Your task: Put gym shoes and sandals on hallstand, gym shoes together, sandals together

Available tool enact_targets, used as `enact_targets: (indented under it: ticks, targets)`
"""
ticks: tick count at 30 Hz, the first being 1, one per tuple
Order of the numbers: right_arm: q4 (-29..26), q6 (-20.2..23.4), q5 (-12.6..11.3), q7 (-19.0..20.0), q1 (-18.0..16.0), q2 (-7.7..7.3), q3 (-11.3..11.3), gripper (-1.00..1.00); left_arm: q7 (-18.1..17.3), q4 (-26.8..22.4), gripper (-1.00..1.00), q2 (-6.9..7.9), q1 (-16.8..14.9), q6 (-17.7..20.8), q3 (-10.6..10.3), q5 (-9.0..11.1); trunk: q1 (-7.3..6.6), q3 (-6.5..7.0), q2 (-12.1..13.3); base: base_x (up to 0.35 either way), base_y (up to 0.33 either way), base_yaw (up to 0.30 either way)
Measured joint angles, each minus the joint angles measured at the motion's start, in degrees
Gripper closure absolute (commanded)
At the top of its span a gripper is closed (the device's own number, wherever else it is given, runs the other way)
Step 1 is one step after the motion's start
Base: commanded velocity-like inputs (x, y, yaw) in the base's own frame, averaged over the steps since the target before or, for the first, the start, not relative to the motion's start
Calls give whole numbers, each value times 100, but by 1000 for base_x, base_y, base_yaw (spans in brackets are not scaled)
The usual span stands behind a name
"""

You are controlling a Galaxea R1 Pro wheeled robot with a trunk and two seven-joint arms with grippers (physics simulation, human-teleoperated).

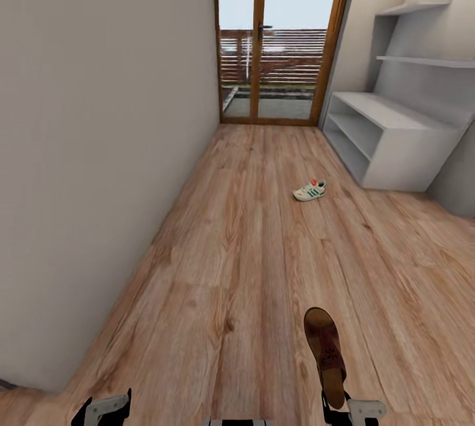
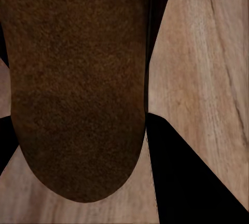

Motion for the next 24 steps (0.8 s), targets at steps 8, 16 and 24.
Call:
enact_targets:
  ticks: [8,16,24]
  targets:
    - [1,0,0,0,-1,1,0,100,0,-1,-100,0,1,0,5,0,0,0,0,330,0,-9]
    - [1,0,0,0,-1,1,-2,100,0,-1,-100,0,1,0,8,0,0,0,0,330,0,0]
    - [1,0,0,0,-1,1,-3,100,0,-1,-100,0,1,0,7,0,0,0,0,329,0,0]
